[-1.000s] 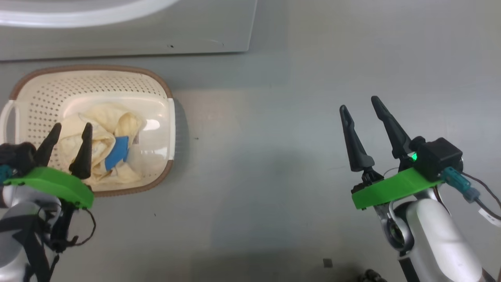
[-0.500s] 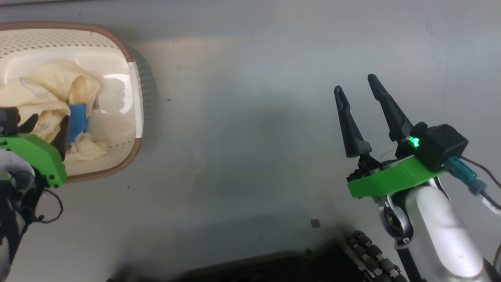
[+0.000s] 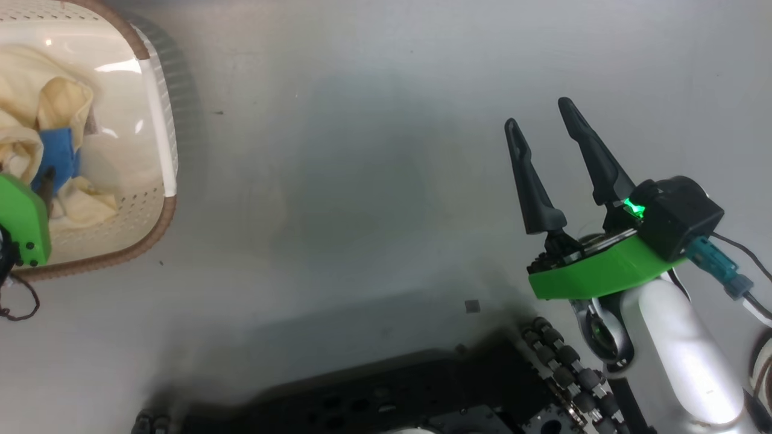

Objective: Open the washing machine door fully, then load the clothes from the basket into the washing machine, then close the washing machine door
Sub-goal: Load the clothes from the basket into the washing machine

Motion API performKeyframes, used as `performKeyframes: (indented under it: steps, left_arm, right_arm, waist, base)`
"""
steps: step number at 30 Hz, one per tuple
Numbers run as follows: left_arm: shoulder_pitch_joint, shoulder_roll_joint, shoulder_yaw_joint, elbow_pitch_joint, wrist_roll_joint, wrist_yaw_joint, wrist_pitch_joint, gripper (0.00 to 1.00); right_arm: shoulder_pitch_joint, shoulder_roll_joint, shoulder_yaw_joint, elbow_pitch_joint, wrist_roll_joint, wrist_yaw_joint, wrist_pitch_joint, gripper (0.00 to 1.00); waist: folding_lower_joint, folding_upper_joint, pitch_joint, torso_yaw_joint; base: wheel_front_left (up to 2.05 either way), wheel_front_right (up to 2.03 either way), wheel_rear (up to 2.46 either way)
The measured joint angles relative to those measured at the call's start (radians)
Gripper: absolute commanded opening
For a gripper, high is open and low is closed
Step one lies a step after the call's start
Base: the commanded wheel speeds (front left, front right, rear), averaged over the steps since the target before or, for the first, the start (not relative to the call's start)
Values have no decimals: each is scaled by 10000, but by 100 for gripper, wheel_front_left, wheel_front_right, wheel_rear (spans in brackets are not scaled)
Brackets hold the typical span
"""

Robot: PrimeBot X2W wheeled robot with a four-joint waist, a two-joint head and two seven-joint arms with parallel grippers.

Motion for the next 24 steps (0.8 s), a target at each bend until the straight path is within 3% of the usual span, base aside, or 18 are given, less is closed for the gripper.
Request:
performKeyframes:
  steps: [12,20,21,22,24]
  left_arm:
    - [-783,-102,-1248,974,-186,0,389,100]
    - [-967,-435,-1567,1338,-679,0,537,100]
    - [-966,-454,-1595,1331,-777,0,550,35]
    - [-966,-460,-1624,1325,-865,0,550,0]
    - [-966,-458,-1661,1327,-926,0,550,0]
  right_arm:
    - [330,2,82,-395,-140,-2,0,100]
    - [612,2,82,-625,-424,0,0,100]
    - [618,2,81,-640,-460,0,0,100]
    - [626,2,81,-646,-462,0,0,100]
    - [636,2,79,-660,-462,0,0,100]
  waist:
    - [-2,1,317,-175]
    - [-1,1,394,-109]
    - [-1,1,396,-81]
    - [-1,1,397,-58]
    - [-1,1,396,-43]
  base:
    - [0,0,0]
    - [5,5,5]
    - [1,1,1]
    - [0,0,0]
    - [0,0,0]
